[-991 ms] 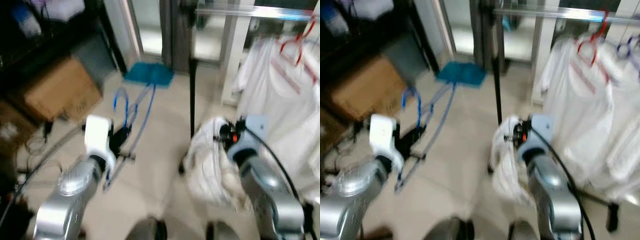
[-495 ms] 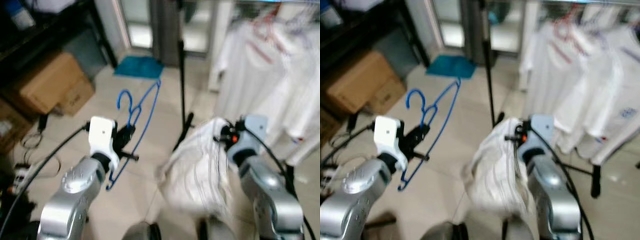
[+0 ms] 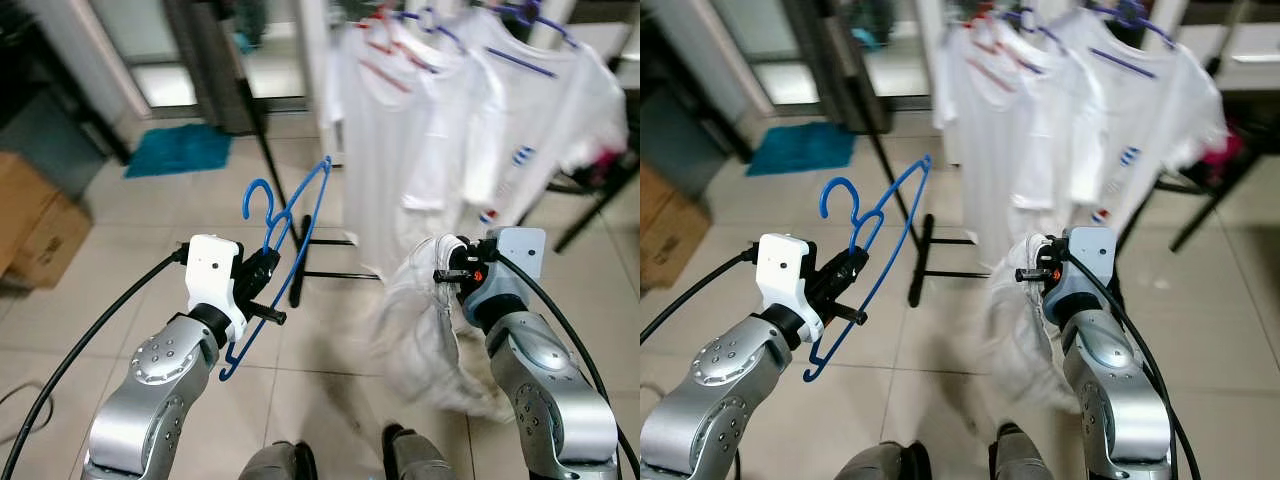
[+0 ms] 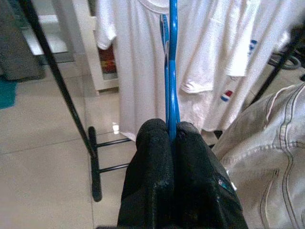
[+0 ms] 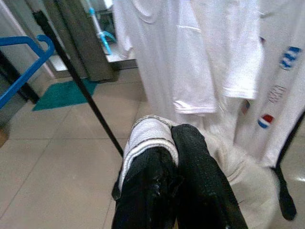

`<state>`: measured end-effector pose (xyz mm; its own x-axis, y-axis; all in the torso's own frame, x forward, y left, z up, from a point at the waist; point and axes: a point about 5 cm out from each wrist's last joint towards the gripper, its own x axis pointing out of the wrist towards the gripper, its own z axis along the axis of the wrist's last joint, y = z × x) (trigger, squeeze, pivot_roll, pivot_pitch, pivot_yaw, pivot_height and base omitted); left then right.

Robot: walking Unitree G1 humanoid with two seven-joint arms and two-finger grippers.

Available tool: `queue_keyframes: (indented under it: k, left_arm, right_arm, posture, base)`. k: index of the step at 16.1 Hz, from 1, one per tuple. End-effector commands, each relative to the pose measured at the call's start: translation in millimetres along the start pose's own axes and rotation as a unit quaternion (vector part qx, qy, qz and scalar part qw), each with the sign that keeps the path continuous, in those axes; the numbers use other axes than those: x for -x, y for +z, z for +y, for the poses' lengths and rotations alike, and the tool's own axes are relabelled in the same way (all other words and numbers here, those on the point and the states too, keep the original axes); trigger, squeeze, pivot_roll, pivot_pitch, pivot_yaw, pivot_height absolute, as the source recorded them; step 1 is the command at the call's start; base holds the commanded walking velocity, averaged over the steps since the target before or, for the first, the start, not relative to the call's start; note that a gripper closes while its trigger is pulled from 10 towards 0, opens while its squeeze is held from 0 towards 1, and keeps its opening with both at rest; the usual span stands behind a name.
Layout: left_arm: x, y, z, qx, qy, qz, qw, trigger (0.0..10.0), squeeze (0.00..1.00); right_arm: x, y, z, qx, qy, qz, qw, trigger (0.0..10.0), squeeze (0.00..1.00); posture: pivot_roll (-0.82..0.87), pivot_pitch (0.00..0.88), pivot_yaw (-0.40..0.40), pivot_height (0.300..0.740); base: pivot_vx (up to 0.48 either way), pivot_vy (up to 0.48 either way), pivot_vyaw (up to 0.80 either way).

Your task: Hang hanger

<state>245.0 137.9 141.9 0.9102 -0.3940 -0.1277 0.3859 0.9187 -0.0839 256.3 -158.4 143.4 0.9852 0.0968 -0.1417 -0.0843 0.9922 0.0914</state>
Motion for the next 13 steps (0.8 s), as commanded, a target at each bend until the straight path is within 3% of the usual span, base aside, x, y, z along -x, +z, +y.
queue_keyframes:
  k: [1, 5, 13]
  left_arm:
    - [3.8, 0.6, 4.3, -0.010, 0.010, -0.002, 1.000, 10.0, 0.00]
    - [2.7, 1.3, 3.9, -0.014, 0.008, -0.003, 1.000, 10.0, 0.00]
    - [-0.1, 5.9, 5.0, -0.019, 0.014, -0.010, 1.000, 10.0, 0.00]
  right_arm:
    - [1.4, 10.7, 7.9, 0.000, 0.016, -0.029, 0.999, 10.0, 0.00]
    - [1.6, 8.7, 7.1, -0.015, 0.012, -0.022, 1.000, 10.0, 0.00]
    - [0.3, 9.1, 7.5, -0.003, 0.012, -0.025, 1.000, 10.0, 0.00]
  posture:
    - [-0.05, 0.160, 0.149, 0.740]
    - [-0.05, 0.158, 0.149, 0.740]
    - [-0.05, 0.157, 0.149, 0.740]
  base:
    - [0.000, 0.000, -0.80]
    - [0.000, 0.000, -0.80]
    - [0.000, 0.000, -0.80]
